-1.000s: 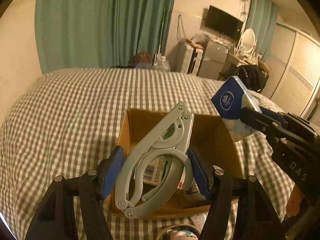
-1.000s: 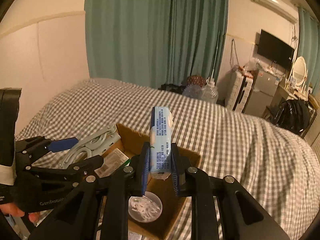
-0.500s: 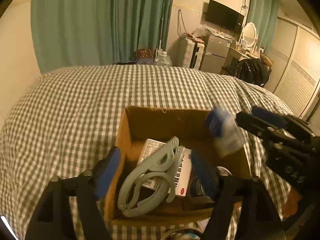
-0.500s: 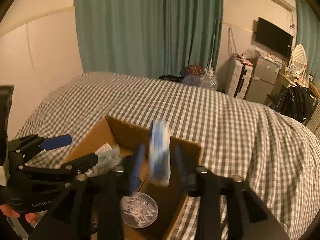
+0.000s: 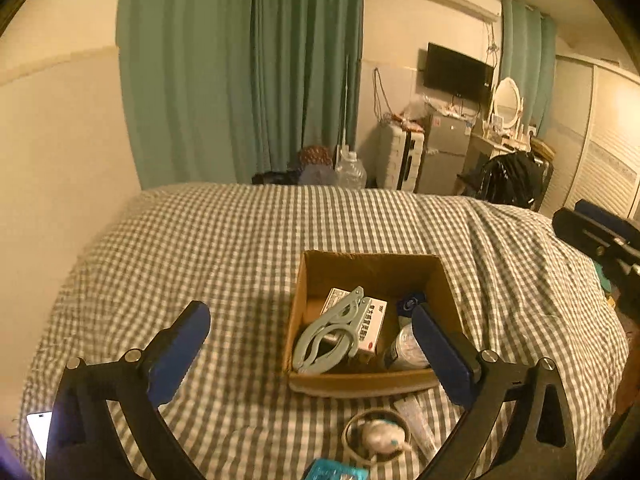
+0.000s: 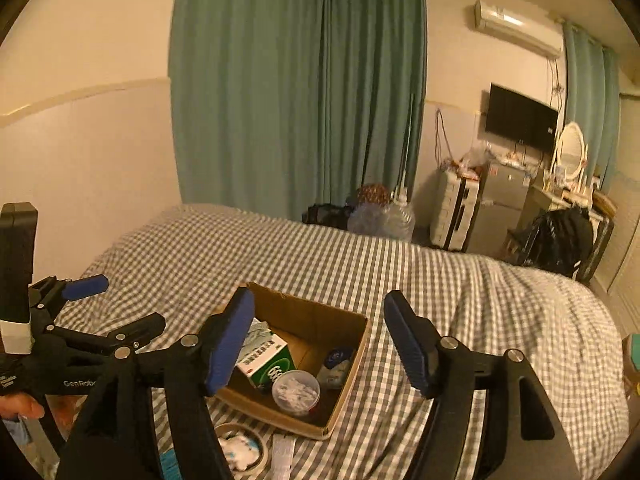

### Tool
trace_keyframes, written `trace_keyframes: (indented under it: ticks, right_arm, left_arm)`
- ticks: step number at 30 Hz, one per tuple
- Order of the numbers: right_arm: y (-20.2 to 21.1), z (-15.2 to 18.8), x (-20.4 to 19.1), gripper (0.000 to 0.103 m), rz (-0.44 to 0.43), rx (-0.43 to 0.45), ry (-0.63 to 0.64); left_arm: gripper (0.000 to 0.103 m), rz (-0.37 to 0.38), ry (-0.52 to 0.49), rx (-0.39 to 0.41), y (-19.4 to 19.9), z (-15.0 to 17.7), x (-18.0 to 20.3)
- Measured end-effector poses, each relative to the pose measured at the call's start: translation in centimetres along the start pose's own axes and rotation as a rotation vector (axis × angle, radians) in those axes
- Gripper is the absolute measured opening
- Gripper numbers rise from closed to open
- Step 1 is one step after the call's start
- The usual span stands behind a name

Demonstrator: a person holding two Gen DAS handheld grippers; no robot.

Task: Organize objects
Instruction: 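Carry hanger and tube over the cardboard box and release both inside, then grasp the blue blister pack with left tool while right tool grasps the ointment tube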

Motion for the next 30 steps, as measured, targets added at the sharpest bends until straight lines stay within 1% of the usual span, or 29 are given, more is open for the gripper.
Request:
trace_keyframes:
  ticks: [3,7,9,12,14,18,19,22,24,25,27,30]
  right_arm:
    - [3.0,0.5,-1.1,0.075,0.005,0.029,0.040]
    - [5.8,2.6,-1.6,0.077,0.030,0.034,0.076]
    - [6.5,3.8,-2.0,0.079,0.025,0.036,0.080]
    - [6.5,6.3,-2.2,0.081,0.000,0.008,0.060]
    - [6.1,7.8,-1.8,0.081,-0.015,-0.014,0.044]
    - [3.4,11.3,-1.4,0.081,-0.025,-0.084,0.007]
    - [2.8,12.8,-1.6,0.081,-0.031,-0.101,-0.007]
    - [0.1,15.6,-1.1,0.081,-0.027,-0.149,-0.031]
    - [-1.2,17.2,-1.0,0.081,-0.027,-0.173,-0.041]
    - [-2.1,18.4,-0.9,0.081,-0.026,-0.193,-0.048]
    - [-3.5,20.4,-1.0,0.081,-0.034,-0.234,-0.066]
    - [-4.9,22.5,-1.4,0.081,-0.055,-0.291,-0.085]
  left_arm:
    - [0.103,-0.016,-0.005,0.025,2.5,1.1,-0.8]
    - [0.103,-0.033,0.006,0.028,4.6,3.2,-2.0]
    - [0.103,-0.031,0.012,0.018,5.1,4.5,-2.4]
    - [0.103,-0.042,0.019,0.004,5.0,6.4,-2.6]
    - [0.103,-0.053,0.021,-0.005,4.5,7.8,-2.6]
    - [0.103,-0.045,0.001,-0.025,2.3,11.0,-1.3]
    - [0.103,-0.046,0.000,-0.032,1.6,11.8,-1.1]
    - [0.103,-0.052,-0.006,-0.061,-0.6,14.6,-0.2]
    - [0.103,-0.052,-0.014,-0.101,-2.1,16.7,0.3]
    - [0.103,-0.044,-0.017,-0.128,-2.9,17.9,0.7]
    - [0.103,-0.025,-0.024,-0.156,-3.7,19.5,1.2]
    - [0.103,-0.022,-0.068,-0.206,-5.0,22.0,2.2]
Point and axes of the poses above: each gripper's, at about its wrist camera, not at the fingertips, and y roughly against the way its jaws point, x to its right, z to its underside, the point moved 9 cm from there along -y, roughly the way its jaws point, and after that the axes turned 2 degrees about -y, right-handed, at the moved point
